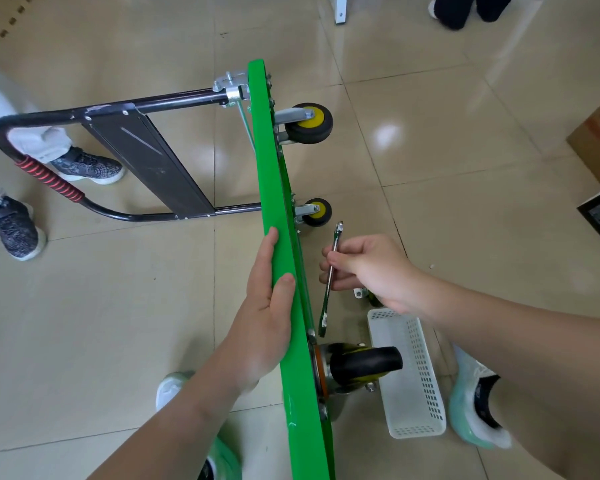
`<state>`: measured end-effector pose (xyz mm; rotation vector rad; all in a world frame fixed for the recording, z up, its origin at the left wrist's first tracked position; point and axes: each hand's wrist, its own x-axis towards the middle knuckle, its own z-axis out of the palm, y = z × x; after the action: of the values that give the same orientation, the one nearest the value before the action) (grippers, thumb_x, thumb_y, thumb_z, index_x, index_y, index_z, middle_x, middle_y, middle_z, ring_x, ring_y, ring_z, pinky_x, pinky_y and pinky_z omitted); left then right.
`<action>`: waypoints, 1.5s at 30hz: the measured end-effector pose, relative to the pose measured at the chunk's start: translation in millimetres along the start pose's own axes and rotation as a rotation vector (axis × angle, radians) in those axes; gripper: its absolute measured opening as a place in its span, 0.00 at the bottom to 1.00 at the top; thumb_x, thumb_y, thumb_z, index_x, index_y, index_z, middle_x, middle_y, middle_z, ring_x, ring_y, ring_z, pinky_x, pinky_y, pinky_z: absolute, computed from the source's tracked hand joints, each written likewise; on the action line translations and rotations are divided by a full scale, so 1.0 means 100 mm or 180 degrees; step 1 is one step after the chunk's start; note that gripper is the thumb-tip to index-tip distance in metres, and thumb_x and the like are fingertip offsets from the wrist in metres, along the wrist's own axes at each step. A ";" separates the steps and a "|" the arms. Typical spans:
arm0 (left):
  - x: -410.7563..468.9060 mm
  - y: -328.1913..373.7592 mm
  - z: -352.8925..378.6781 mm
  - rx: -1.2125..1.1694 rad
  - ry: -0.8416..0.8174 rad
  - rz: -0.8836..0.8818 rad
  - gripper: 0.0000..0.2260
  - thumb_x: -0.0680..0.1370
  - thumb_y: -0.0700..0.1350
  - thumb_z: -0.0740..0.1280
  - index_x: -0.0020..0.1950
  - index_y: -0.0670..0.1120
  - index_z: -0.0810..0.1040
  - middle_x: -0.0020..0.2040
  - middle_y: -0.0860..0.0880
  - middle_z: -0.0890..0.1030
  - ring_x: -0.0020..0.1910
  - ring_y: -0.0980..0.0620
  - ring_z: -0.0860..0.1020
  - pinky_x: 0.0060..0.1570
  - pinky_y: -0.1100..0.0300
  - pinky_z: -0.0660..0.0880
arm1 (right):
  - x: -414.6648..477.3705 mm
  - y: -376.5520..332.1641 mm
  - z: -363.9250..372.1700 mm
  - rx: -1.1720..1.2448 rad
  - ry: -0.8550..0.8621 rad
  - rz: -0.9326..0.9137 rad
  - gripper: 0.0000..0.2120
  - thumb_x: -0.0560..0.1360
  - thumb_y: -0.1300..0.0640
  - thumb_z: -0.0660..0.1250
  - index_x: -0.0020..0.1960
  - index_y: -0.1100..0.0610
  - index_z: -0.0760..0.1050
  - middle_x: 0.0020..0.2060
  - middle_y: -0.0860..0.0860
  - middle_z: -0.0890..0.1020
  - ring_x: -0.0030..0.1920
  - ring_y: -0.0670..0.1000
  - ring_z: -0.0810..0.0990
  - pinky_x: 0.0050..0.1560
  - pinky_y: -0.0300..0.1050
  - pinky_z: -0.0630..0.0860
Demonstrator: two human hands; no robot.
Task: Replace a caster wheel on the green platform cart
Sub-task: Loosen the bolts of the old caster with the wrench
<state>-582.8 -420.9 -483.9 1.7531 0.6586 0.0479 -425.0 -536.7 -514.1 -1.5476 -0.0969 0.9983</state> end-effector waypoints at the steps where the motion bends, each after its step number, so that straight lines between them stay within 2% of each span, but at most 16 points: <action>1: 0.00 0.00 0.00 0.0001 0.0000 0.0005 0.26 0.88 0.48 0.52 0.79 0.72 0.49 0.80 0.66 0.56 0.77 0.66 0.61 0.80 0.55 0.59 | 0.02 0.00 0.03 -0.0049 -0.0029 0.0034 0.04 0.78 0.65 0.69 0.51 0.62 0.81 0.41 0.56 0.86 0.41 0.56 0.87 0.42 0.46 0.84; 6: 0.00 -0.01 -0.01 -0.0003 -0.0011 -0.0005 0.26 0.88 0.48 0.52 0.79 0.72 0.49 0.81 0.64 0.57 0.78 0.64 0.61 0.80 0.52 0.60 | 0.08 0.03 0.13 -0.0086 -0.0184 0.0202 0.04 0.78 0.65 0.69 0.51 0.64 0.81 0.41 0.59 0.85 0.40 0.58 0.87 0.43 0.48 0.84; 11: 0.02 -0.01 0.00 -0.0022 0.0005 0.0007 0.26 0.88 0.47 0.52 0.79 0.72 0.49 0.81 0.64 0.57 0.77 0.64 0.62 0.80 0.52 0.60 | 0.10 0.05 0.21 -0.0197 -0.0302 0.0217 0.07 0.79 0.65 0.68 0.55 0.65 0.81 0.43 0.58 0.85 0.40 0.56 0.86 0.42 0.46 0.84; 15: 0.02 -0.03 0.00 -0.0008 0.0017 0.0018 0.26 0.88 0.48 0.52 0.80 0.72 0.49 0.81 0.63 0.57 0.78 0.62 0.62 0.80 0.50 0.61 | 0.06 0.05 0.19 -0.0325 -0.0363 0.0117 0.09 0.79 0.64 0.67 0.58 0.64 0.81 0.47 0.58 0.86 0.43 0.55 0.87 0.50 0.50 0.84; 18: 0.02 -0.04 0.00 -0.0015 0.0035 0.0029 0.26 0.88 0.47 0.52 0.81 0.70 0.49 0.81 0.63 0.58 0.77 0.63 0.62 0.80 0.51 0.60 | -0.06 0.06 0.17 -0.0323 -0.0356 -0.0053 0.07 0.79 0.64 0.68 0.54 0.57 0.81 0.48 0.55 0.86 0.47 0.54 0.87 0.55 0.51 0.83; 20: 0.02 -0.04 0.01 0.0004 0.0058 0.0064 0.26 0.88 0.47 0.52 0.81 0.68 0.50 0.82 0.62 0.58 0.78 0.63 0.62 0.80 0.53 0.59 | -0.21 0.07 0.16 -0.0379 -0.0297 -0.0390 0.08 0.79 0.64 0.68 0.52 0.54 0.81 0.46 0.52 0.87 0.48 0.51 0.87 0.54 0.46 0.83; 24: 0.01 -0.02 0.02 -0.0042 0.0106 0.0068 0.26 0.88 0.46 0.52 0.82 0.66 0.51 0.81 0.62 0.59 0.76 0.65 0.63 0.75 0.64 0.60 | -0.63 0.20 0.13 -0.1224 -0.0263 -0.1457 0.10 0.77 0.64 0.70 0.51 0.50 0.83 0.46 0.43 0.86 0.49 0.42 0.85 0.55 0.35 0.78; 27: 0.01 -0.02 0.03 -0.0059 0.0173 0.0060 0.26 0.88 0.46 0.52 0.82 0.67 0.52 0.80 0.63 0.60 0.77 0.64 0.63 0.80 0.56 0.59 | -0.86 0.47 0.11 -0.1610 -0.0122 -0.2465 0.10 0.74 0.66 0.72 0.54 0.57 0.85 0.46 0.44 0.85 0.47 0.39 0.84 0.52 0.33 0.78; 30: 0.02 -0.03 0.04 -0.0083 0.0183 0.0037 0.25 0.88 0.46 0.52 0.81 0.69 0.52 0.80 0.64 0.60 0.78 0.62 0.63 0.80 0.52 0.59 | -0.91 0.62 0.07 -0.1539 0.0092 -0.2799 0.09 0.76 0.65 0.70 0.55 0.58 0.84 0.47 0.49 0.86 0.47 0.40 0.85 0.50 0.40 0.83; 31: 0.02 -0.03 0.04 -0.0087 0.0173 0.0035 0.25 0.88 0.47 0.52 0.81 0.69 0.52 0.80 0.64 0.59 0.78 0.61 0.63 0.80 0.51 0.59 | -0.90 0.63 0.05 -0.1460 0.0116 -0.2814 0.09 0.76 0.64 0.69 0.55 0.59 0.84 0.48 0.51 0.86 0.47 0.41 0.85 0.50 0.42 0.83; 34: 0.01 -0.03 0.03 -0.0059 0.0151 0.0045 0.25 0.88 0.47 0.52 0.82 0.68 0.51 0.81 0.64 0.59 0.78 0.62 0.62 0.80 0.51 0.59 | -0.85 0.58 0.03 -0.1325 0.0237 -0.2764 0.08 0.75 0.63 0.71 0.54 0.60 0.84 0.45 0.51 0.87 0.44 0.41 0.85 0.48 0.38 0.82; 37: 0.02 -0.04 0.02 -0.0031 0.0089 0.0057 0.25 0.88 0.47 0.52 0.82 0.68 0.50 0.81 0.63 0.58 0.78 0.62 0.62 0.80 0.51 0.59 | -0.84 0.43 0.04 -0.0831 0.0203 -0.2390 0.09 0.76 0.62 0.70 0.54 0.53 0.83 0.44 0.55 0.87 0.46 0.56 0.86 0.51 0.45 0.83; 40: 0.03 -0.07 0.01 -0.0068 0.0060 0.0090 0.25 0.88 0.48 0.52 0.81 0.70 0.51 0.81 0.63 0.58 0.78 0.62 0.62 0.80 0.50 0.59 | -0.74 0.18 0.02 -0.0236 0.0035 -0.1731 0.12 0.76 0.68 0.69 0.53 0.53 0.82 0.47 0.51 0.87 0.50 0.50 0.87 0.53 0.43 0.82; 43: 0.04 -0.09 0.01 -0.0057 0.0050 0.0130 0.25 0.86 0.54 0.53 0.80 0.72 0.50 0.81 0.64 0.59 0.78 0.61 0.63 0.79 0.49 0.61 | -0.50 0.02 -0.02 -0.0408 0.0119 -0.1218 0.10 0.76 0.66 0.70 0.51 0.53 0.82 0.45 0.51 0.87 0.47 0.50 0.87 0.50 0.48 0.84; 45: 0.05 -0.09 0.01 -0.0055 0.0023 0.0108 0.24 0.87 0.52 0.53 0.79 0.74 0.50 0.81 0.64 0.59 0.78 0.60 0.64 0.79 0.48 0.62 | -0.35 -0.02 -0.03 -0.0344 0.0129 -0.0865 0.09 0.77 0.67 0.70 0.49 0.53 0.82 0.43 0.53 0.87 0.45 0.52 0.87 0.50 0.51 0.84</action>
<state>-582.3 -418.2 -493.9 1.7481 0.6319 0.0830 -444.4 -558.5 -494.7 -1.6023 -0.3286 0.7565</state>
